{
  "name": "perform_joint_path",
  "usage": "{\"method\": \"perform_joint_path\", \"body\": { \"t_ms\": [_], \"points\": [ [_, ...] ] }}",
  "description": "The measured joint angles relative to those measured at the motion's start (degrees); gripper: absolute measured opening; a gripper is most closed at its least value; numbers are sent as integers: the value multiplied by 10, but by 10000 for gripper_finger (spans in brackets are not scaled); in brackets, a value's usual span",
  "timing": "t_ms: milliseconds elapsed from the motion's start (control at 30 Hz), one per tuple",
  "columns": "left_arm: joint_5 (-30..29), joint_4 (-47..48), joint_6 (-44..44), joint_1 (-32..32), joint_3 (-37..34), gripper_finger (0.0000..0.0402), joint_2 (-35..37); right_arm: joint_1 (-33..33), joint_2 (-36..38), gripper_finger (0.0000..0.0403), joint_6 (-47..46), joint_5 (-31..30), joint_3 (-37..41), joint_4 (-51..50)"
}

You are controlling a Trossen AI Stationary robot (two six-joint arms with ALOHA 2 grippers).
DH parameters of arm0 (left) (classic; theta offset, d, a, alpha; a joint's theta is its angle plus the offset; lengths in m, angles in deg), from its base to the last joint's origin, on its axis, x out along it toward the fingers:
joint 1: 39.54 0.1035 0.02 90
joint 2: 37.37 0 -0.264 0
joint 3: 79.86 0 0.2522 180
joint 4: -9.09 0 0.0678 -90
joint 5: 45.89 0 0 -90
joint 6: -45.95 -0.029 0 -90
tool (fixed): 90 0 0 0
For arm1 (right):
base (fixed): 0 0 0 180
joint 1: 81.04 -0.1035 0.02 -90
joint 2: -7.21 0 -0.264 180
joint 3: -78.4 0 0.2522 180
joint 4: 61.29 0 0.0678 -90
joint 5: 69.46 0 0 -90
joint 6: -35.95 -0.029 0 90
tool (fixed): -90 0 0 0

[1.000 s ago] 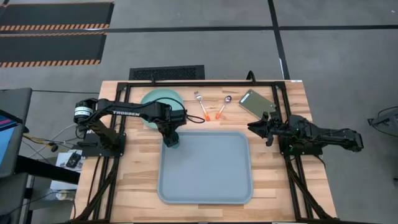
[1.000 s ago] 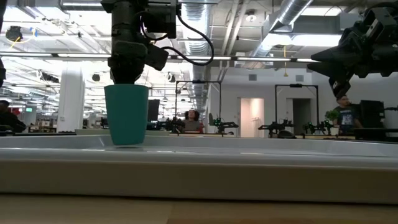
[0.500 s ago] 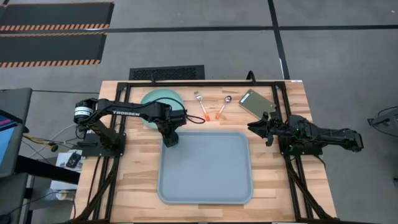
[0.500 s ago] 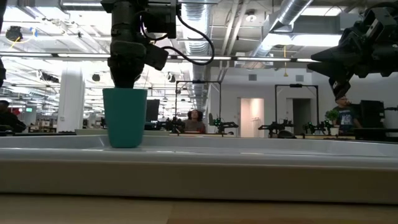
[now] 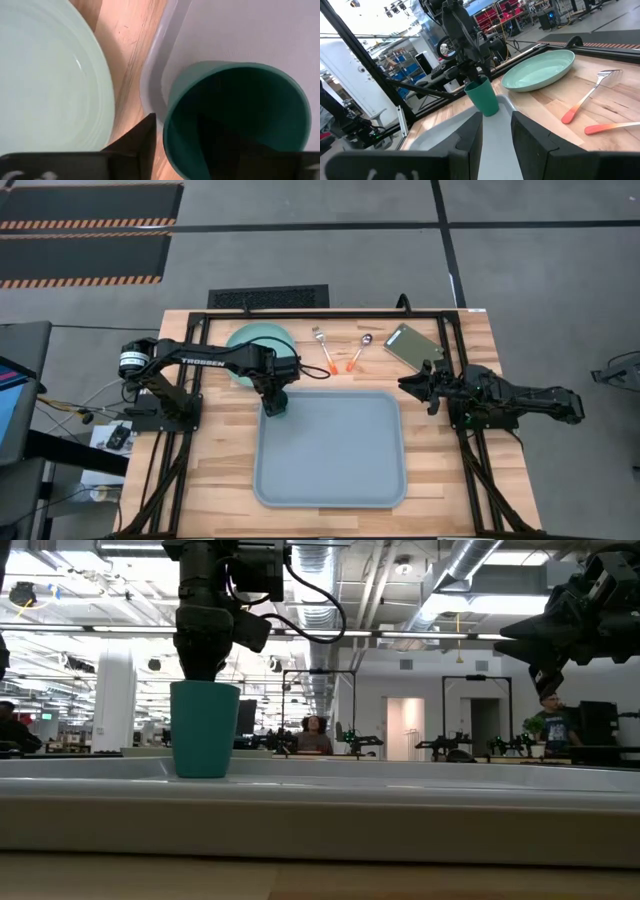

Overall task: Pick and place plate/cup/fork/spoon on tray
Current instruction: Put the green plate on the gray tray to the bottom of the green cup

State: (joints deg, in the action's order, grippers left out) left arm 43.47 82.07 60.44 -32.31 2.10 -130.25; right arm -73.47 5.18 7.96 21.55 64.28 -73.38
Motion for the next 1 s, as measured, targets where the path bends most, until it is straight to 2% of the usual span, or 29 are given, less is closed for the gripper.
{"method": "perform_joint_path", "body": {
  "t_ms": [367,1000],
  "points": [
    [1,4,1,0,7,149,0,0,0,129,0,0,0,0],
    [10,44,28,0,100,149,0,0,0,129,0,0,0,0]
  ]
}}
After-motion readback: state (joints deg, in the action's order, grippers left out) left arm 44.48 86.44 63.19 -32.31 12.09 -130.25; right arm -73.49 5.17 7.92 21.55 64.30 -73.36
